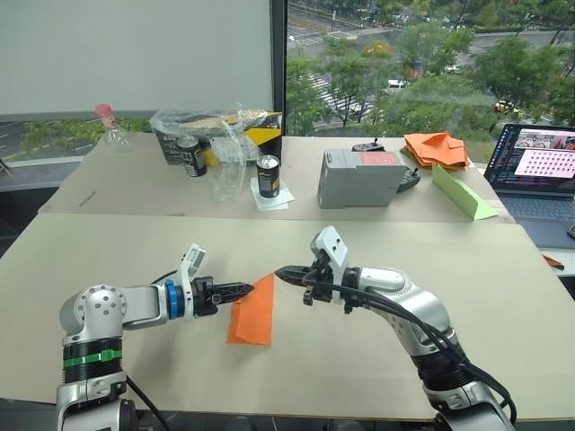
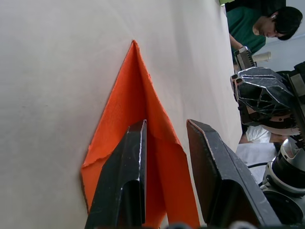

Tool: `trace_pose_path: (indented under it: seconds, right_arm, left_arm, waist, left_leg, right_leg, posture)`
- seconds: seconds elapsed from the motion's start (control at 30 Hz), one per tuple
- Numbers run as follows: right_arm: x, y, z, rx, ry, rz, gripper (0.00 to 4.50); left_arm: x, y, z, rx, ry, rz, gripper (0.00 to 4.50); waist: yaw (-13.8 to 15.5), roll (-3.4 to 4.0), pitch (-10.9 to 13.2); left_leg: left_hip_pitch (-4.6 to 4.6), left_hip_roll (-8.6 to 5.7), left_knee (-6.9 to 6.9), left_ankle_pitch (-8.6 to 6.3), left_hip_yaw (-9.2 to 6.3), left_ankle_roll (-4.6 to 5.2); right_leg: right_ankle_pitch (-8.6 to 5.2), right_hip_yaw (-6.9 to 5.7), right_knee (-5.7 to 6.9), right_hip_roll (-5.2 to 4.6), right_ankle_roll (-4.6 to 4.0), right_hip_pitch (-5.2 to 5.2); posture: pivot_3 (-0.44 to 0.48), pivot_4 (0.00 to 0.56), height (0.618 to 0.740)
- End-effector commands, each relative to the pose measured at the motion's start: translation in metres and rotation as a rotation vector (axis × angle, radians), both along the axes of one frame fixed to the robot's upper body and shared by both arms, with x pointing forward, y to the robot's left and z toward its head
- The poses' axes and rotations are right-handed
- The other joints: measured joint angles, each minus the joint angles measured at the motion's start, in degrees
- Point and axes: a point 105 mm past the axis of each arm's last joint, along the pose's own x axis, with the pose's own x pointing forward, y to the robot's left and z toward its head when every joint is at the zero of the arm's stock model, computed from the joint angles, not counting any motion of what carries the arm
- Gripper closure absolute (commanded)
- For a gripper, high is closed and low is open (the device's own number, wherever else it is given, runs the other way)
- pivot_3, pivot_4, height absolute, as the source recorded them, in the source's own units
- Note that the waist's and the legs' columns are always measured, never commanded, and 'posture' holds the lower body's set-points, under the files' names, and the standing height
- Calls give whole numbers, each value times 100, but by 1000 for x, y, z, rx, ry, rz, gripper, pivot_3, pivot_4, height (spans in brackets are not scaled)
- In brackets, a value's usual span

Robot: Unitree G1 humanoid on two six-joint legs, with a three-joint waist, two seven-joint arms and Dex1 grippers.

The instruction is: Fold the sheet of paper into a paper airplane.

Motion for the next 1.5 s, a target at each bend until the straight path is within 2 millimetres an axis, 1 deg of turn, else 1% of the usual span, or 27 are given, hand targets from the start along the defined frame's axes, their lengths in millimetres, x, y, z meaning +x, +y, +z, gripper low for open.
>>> trace_pose_path:
  seconds: [0.03,0.3,0.53,0.63,0.67,0.7,0.87,1.03,1.2,1.3,1.43,1.5]
  right_arm:
    - [-6,4,12,26,-35,26,4500]
    - [-6,4,13,27,-40,23,4500]
    - [-7,4,13,26,-42,19,4500]
    - [-7,4,13,25,-43,17,4500]
    - [-7,4,13,26,-43,17,4500]
    - [-7,4,13,26,-43,16,4500]
    - [-6,3,14,28,-44,13,4500]
    - [-4,3,17,38,-55,1,4500]
    - [7,0,26,72,-88,-61,4500]
    - [15,-3,30,86,-118,-107,4500]
    - [22,-5,30,60,-160,-136,4500]
    - [25,-5,29,49,-178,-142,4500]
  left_arm:
    - [4,-3,3,1,-21,-13,3088]
    - [3,-12,-7,15,3,-48,3088]
    - [9,-11,-9,14,-1,-16,3088]
    - [11,-11,-9,11,-1,-9,3881]
    - [10,-11,-10,14,0,-10,4266]
    - [10,-12,-10,15,0,-13,4448]
    - [11,-14,-10,18,-7,5,4448]
    - [20,-21,1,-34,-37,66,4448]
    - [37,-25,8,-87,-55,211,4448]
    - [47,-32,17,-119,-84,298,4448]
    - [61,-44,26,-190,-82,435,4448]
    - [65,-46,26,-206,-65,495,4448]
  waist:
    - [3,0,0]
    - [-1,0,0]
    - [-1,0,0]
    - [-4,0,0]
    - [-4,0,0]
    - [-1,0,-1]
    - [0,0,-1]
    - [20,-1,-1]
    - [18,-2,-1]
    - [20,-4,-2]
    - [27,-7,-2]
    - [28,-7,-2]
  left_leg:
    - [0,0,0,0,0,0]
    - [0,0,3,0,0,0]
    - [-1,-1,7,1,0,-1]
    - [-2,-1,9,1,0,-1]
    - [-3,-1,10,1,0,-1]
    - [-3,-1,10,1,0,-1]
    - [-1,-2,18,0,0,0]
    - [-9,-4,34,-1,-2,3]
    - [-21,-8,58,-2,-3,3]
    - [-23,-8,59,-1,-3,2]
    - [-29,-9,64,-1,0,1]
    - [-32,-10,66,-1,2,1]
  right_leg:
    - [0,0,0,0,0,0]
    - [0,0,4,0,0,0]
    - [0,0,6,0,0,0]
    - [0,0,8,0,0,0]
    - [0,0,8,0,0,0]
    - [0,0,9,0,0,0]
    - [0,0,21,0,0,2]
    - [0,-2,29,-1,0,1]
    - [0,-3,33,-4,1,1]
    - [0,-4,35,-5,1,0]
    - [1,-4,33,-8,1,0]
    - [1,-3,32,-9,2,0]
  posture:
    - [0,150,740]
    - [0,150,740]
    - [0,150,740]
    - [0,150,740]
    - [0,150,740]
    - [0,150,740]
    - [0,150,740]
    - [0,150,740]
    - [0,150,740]
    - [0,150,740]
    - [0,150,740]
    - [0,150,740]
